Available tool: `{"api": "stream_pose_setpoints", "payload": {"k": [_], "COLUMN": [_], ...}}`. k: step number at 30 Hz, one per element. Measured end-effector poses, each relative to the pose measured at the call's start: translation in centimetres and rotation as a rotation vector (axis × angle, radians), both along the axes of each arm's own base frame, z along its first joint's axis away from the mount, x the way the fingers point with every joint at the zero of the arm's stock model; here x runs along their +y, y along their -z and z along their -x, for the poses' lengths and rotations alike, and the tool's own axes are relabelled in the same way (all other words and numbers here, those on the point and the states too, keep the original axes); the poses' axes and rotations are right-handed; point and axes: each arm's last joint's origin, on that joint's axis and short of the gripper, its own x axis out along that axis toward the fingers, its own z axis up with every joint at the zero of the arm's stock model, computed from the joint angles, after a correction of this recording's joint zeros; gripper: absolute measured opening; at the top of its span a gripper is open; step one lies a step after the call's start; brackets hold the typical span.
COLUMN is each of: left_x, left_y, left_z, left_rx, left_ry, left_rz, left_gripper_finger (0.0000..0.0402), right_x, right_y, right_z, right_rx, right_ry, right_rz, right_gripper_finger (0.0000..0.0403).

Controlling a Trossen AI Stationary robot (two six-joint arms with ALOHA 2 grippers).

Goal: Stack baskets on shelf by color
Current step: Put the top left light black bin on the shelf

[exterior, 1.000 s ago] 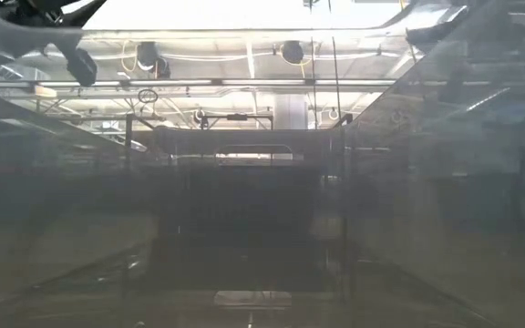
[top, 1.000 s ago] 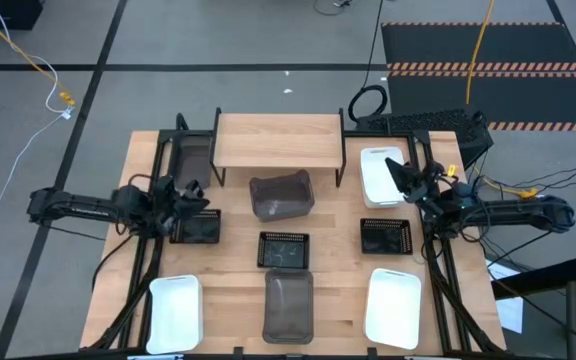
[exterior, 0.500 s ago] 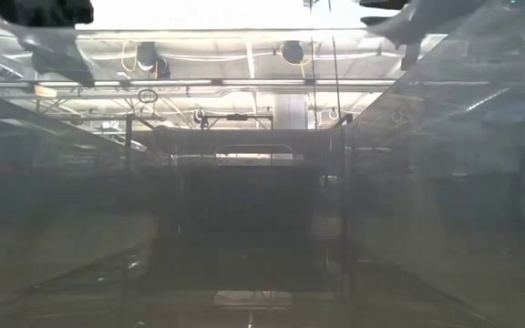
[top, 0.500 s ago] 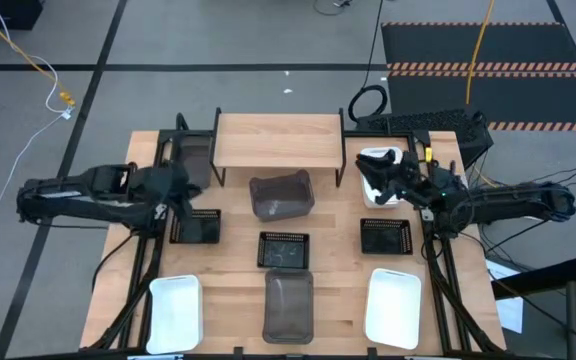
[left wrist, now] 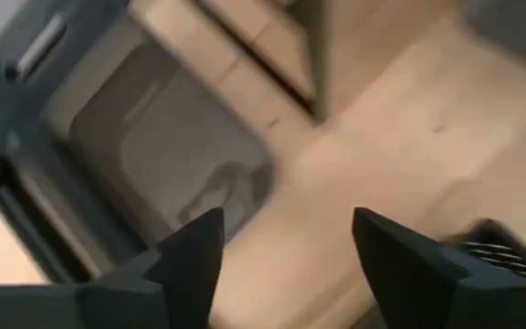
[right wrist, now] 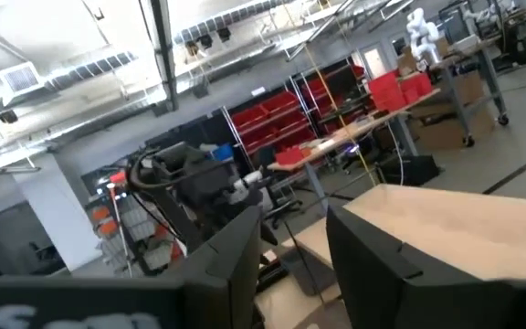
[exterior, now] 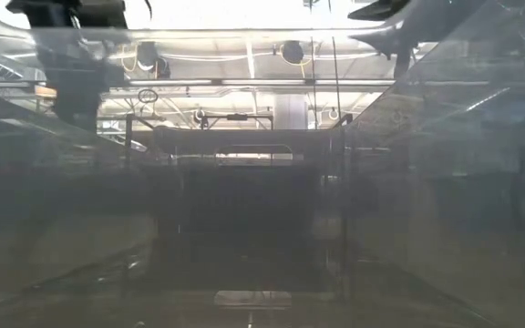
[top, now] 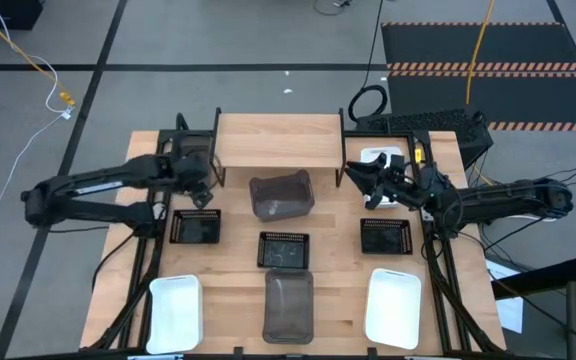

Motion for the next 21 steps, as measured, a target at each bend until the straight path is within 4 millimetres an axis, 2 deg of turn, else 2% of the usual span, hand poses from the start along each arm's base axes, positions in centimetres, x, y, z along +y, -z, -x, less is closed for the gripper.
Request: {"api": "stream_pose_setpoints", "payload": {"k": [4, 7, 10, 21], "left_x": [2.1, 3.4, 4.3, 4.7], "left_y": [1.6, 2.4, 2.8, 3.0], "left_z": [-0.7, -1.3, -1.9, -1.7], "left_rx": [0.072, 0.051, 0.049, 0.061], "left_ry": [-0.059, -0.003, 0.073, 0.114], "left_rz": [0.078, 0.157, 0.148, 0.168], "left_gripper_finger": [0.0263, 0.0261, 0.0247, 0.0191], "right_x": [0.0, 0.1, 0.2, 0.4], "right_y": [0.3, 0.4, 0.5, 0.7], "right_z": [0.0, -0.1, -0.1, -0.2], "right_rx": [0.036, 0.050, 0.062, 0.081], "right_ry": [-0.011, -0.027, -0.035, -0.086], "right_rz": [-0.001, 0.001, 0.007, 0.012], "right_gripper_finger": [0.0123, 0.0123, 0.0123, 0.0123]}}
